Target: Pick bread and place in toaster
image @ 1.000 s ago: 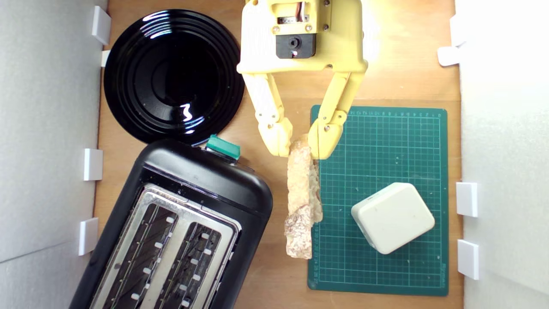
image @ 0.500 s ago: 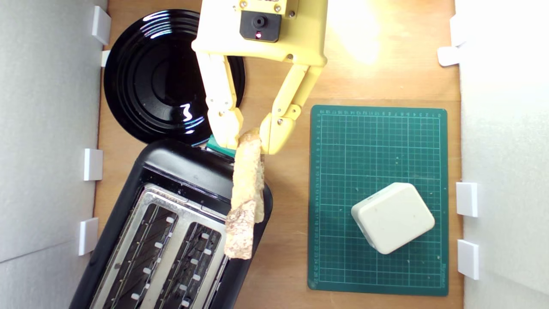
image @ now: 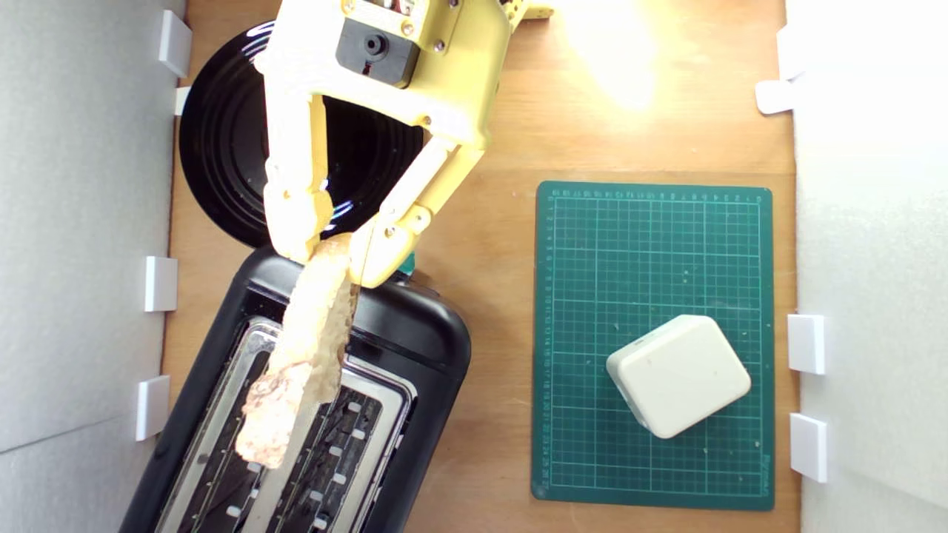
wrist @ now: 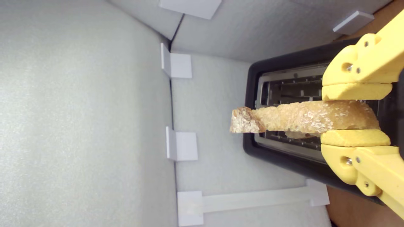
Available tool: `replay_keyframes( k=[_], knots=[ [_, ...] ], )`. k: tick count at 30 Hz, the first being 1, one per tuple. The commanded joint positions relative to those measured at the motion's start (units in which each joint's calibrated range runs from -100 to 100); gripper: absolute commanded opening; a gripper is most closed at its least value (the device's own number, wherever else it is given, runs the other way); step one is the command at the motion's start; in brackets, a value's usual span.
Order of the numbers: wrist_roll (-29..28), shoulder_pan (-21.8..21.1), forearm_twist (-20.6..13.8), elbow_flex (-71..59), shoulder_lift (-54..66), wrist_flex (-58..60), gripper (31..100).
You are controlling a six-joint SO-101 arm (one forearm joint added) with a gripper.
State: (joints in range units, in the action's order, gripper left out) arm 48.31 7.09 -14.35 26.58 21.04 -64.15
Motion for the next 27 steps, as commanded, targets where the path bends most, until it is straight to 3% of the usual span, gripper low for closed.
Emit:
replay_keyframes(
  k=[1, 12, 17, 24, 27],
  knots=[
    [0.2, 2.0, 0.1, 7.3, -1.3, -3.4, 55.6],
    [2.8, 2.8, 0.2, 18.7, -9.1, -9.8, 55.6],
    [5.7, 6.8, 6.0, 18.7, -9.4, -13.5, 56.0],
    [5.5, 7.5, 5.6, 18.8, -10.9, -13.4, 55.6],
    [5.4, 7.5, 3.7, 18.8, -12.1, -13.4, 55.6]
  ],
)
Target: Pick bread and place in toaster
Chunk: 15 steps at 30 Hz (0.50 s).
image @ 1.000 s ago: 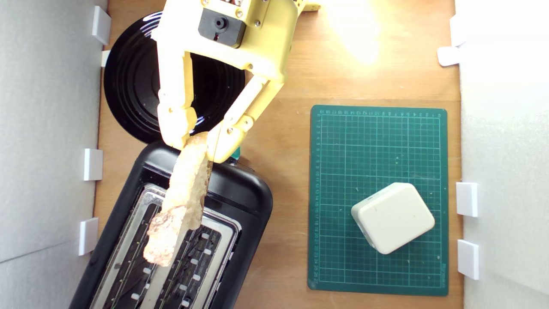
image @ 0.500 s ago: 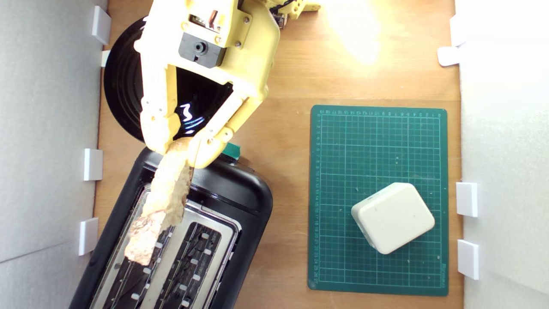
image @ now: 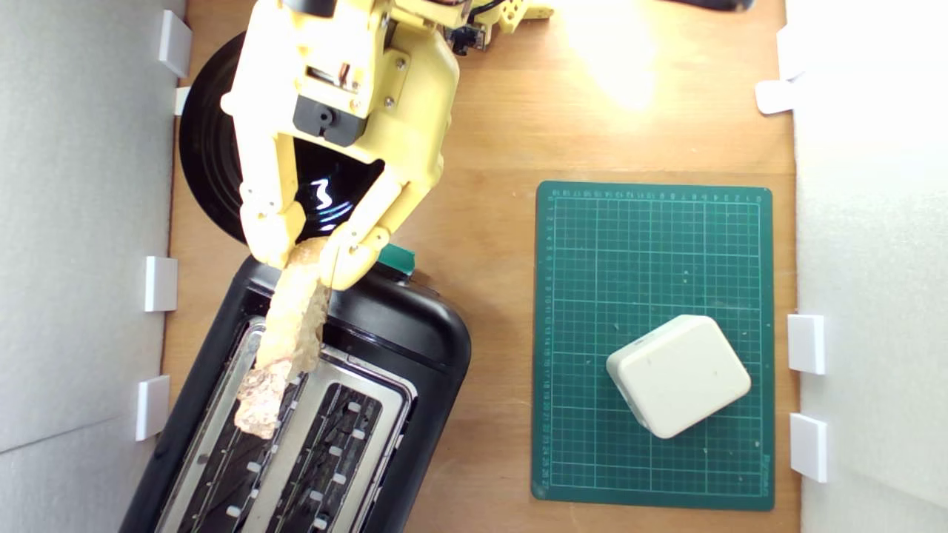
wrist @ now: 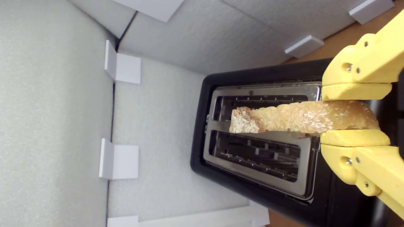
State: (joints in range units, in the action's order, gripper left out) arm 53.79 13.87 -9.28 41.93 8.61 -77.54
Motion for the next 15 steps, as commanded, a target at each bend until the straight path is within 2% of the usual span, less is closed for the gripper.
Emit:
replay_keyframes(
  k=[1, 8, 15],
  knots=[
    [-0.1, 0.7, -1.6, 3.4, 0.2, 0.1, 55.6],
    [-1.7, 0.8, -3.6, 3.4, 0.0, 0.9, 55.6],
    [-1.8, 0.8, -3.6, 3.4, -1.5, 1.4, 55.6]
  ],
)
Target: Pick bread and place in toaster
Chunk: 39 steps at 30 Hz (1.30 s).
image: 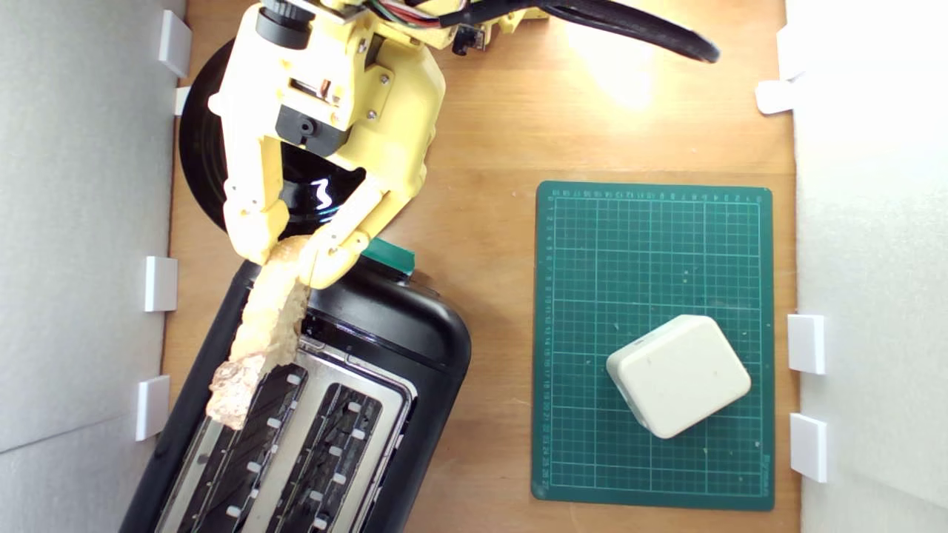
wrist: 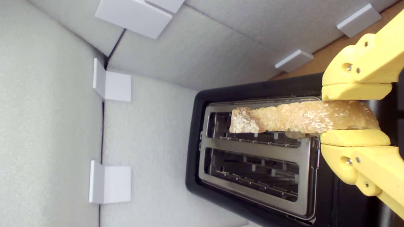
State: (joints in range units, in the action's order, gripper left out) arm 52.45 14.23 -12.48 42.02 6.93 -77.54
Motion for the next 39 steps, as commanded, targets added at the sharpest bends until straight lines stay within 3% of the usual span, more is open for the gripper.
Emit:
replay_keyframes(
  k=[1, 15, 39],
  knots=[
    [-0.5, 0.4, -0.4, 3.3, -0.1, 1.9, 55.6],
    [-2.6, 0.5, -2.6, 3.2, -2.4, 8.8, 55.6],
    [-2.8, 0.5, -2.6, 3.2, -7.5, 9.4, 55.6]
  ],
)
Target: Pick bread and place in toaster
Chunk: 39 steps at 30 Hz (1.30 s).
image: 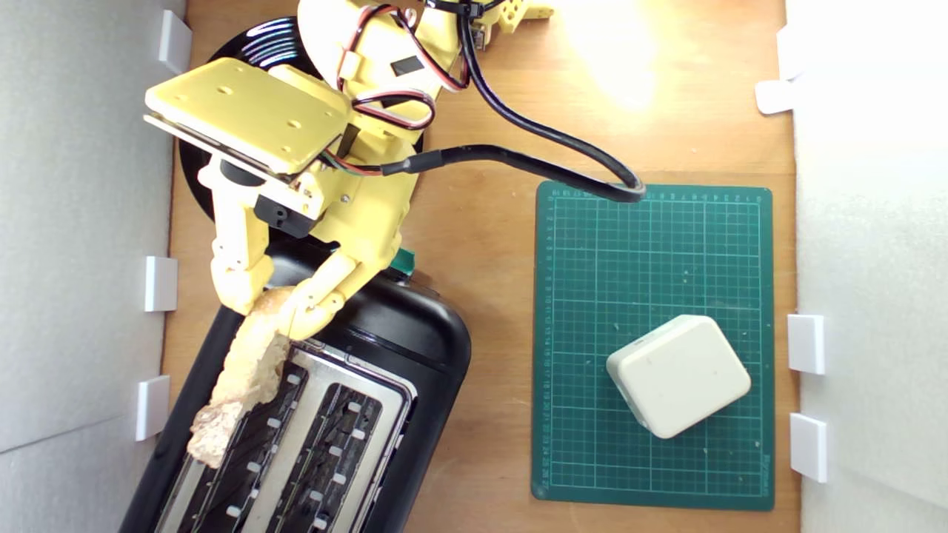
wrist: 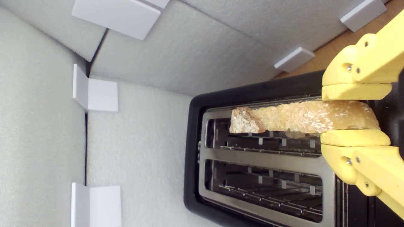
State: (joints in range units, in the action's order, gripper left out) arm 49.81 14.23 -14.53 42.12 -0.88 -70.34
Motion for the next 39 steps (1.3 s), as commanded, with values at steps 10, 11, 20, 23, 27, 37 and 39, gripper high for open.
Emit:
replay_keyframes(
  k=[10, 11, 20, 23, 27, 37, 39],
  knots=[
    [-0.1, 0.5, -1.8, 3.2, -2.1, 2.3, 55.6],
    [-0.1, 0.5, -1.8, 3.2, -2.2, 2.3, 55.6],
    [-0.5, 0.4, -1.2, 3.2, -4.6, 5.2, 55.5],
    [-0.5, 0.4, -1.2, 3.2, -5.5, 5.7, 55.5],
    [-0.6, 0.4, -1.2, 3.2, -6.6, 5.7, 55.5],
    [-0.6, -0.2, -1.1, 6.7, -10.5, 5.7, 55.5],
    [-0.6, -0.3, -1.1, 8.0, -12.0, 5.7, 55.5]
  ],
)
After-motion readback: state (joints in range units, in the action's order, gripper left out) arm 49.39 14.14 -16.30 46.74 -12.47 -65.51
